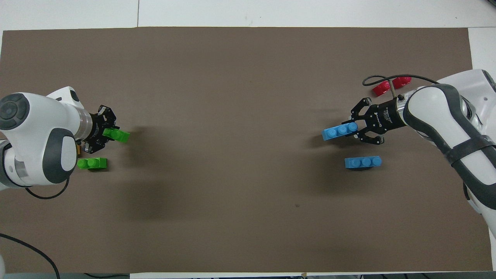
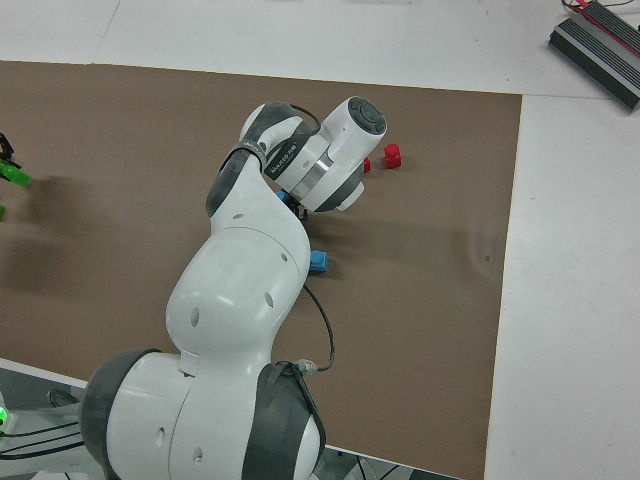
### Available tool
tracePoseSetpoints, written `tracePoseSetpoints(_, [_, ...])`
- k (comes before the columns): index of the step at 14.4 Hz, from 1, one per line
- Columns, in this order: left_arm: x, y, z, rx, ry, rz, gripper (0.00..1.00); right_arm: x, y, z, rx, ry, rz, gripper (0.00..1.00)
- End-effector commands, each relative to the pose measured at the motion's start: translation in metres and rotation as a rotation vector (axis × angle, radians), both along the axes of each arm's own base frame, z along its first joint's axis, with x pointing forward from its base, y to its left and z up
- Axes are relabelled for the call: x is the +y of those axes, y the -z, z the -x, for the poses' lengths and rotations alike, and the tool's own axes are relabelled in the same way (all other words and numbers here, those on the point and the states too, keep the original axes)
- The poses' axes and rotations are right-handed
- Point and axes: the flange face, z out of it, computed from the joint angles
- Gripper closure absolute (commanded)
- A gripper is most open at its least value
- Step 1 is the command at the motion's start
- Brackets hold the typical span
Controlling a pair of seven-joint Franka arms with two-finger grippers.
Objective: Remove green block with left arm and hold with right
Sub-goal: 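Lower the green brick with the left gripper while the right gripper lowers blue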
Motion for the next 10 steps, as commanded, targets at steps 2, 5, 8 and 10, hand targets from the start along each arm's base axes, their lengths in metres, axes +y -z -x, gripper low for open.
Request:
tracePoseSetpoints(2, [0.006, 0.027, -0.005, -0.012, 0.068, 0.009, 1.00, -0.036, 0.006, 0.005, -0.010, -0.030, 0.014, 1.00])
tracePoseSetpoints(5, [0.006, 0.039, -0.008, -0.016, 0.088, 0.008, 1.00, -0.061, 0.024, 0.017, -0.026, -0.051, 0.006, 1.00])
tracePoseSetpoints(8, [0.006, 0.041, -0.008, -0.024, 0.113, 0.006, 1.00, -0.078, 0.025, 0.020, -0.021, -0.039, 0.013, 1.00])
tracePoseSetpoints(10, [0.007, 0.041, -0.008, -0.020, 0.137, 0.004, 0.02, -0.083, 0.026, 0.022, -0.015, -0.030, 0.011, 1.00])
